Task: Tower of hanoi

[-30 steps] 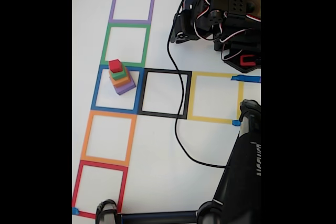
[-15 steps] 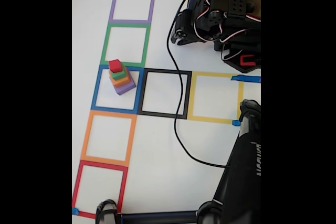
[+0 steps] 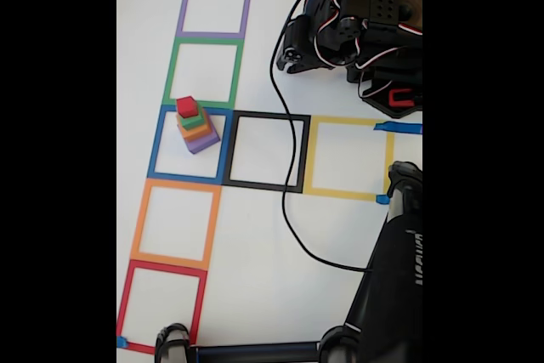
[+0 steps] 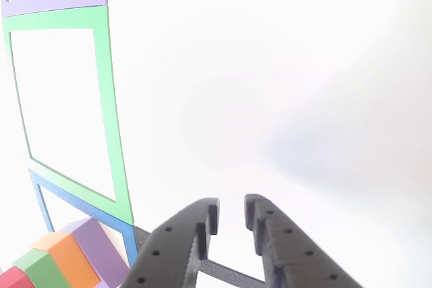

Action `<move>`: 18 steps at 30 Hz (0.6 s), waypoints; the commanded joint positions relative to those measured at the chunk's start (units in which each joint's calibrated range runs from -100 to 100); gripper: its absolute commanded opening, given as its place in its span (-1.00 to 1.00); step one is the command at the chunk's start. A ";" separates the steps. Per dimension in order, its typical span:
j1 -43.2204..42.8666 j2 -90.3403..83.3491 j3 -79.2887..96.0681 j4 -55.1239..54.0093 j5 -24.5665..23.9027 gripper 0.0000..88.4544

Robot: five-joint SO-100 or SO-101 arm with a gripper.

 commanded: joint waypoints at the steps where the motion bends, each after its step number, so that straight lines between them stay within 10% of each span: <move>1: 0.19 -0.68 -0.23 1.00 -0.98 -1.00; 18: 0.67 -0.68 -0.23 0.92 -1.15 -1.00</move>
